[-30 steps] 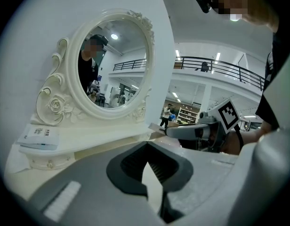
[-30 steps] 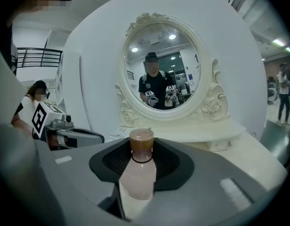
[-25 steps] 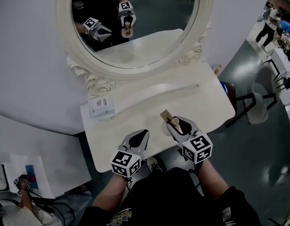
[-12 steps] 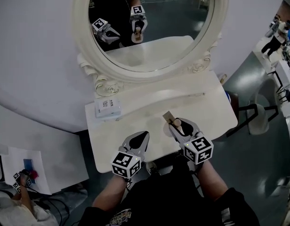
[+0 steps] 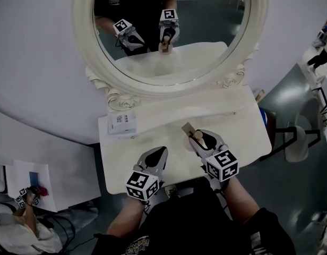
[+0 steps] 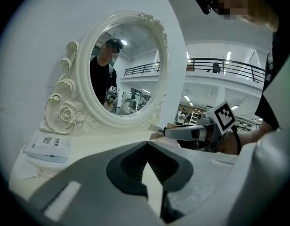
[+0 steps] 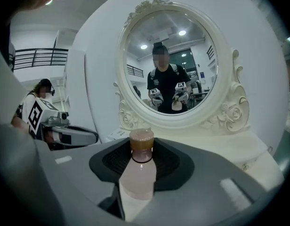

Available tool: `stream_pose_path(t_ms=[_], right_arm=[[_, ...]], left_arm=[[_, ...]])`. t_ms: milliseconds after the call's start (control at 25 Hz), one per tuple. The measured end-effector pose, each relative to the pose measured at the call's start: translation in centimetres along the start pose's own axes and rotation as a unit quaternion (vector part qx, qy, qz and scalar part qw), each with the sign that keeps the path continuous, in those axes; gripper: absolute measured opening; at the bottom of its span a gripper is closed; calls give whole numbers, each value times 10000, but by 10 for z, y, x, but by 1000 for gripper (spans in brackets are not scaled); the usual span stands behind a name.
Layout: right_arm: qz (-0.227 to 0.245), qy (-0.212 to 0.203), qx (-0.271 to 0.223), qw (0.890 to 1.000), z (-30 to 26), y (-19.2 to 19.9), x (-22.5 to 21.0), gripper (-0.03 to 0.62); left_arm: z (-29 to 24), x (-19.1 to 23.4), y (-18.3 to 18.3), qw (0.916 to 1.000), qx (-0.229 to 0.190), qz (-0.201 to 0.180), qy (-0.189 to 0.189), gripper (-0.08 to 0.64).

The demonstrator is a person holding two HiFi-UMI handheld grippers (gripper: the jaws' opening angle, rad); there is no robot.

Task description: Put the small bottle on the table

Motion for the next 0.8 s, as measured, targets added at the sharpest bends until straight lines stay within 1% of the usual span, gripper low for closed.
stream_pose_path(t_ms=[360,800], right_arm=[[259,-428,135,9987,-23,-12,-35,167],[465,-815,263,9952,-55,-18,-77,167]], left_arm=[[-30,-2,-10,9991,-136,145,-385,0],[-64,-3,-19,9958,-300,248,-824,0]])
Point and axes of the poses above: the fingertips, and each gripper's own axes: z backward along the fingers, x to its left, y out of its underside, the point moved 4 cm from there along z, backward along the fingers, and after that the axes turned 3 degrees about z, right-handed, at the moved point
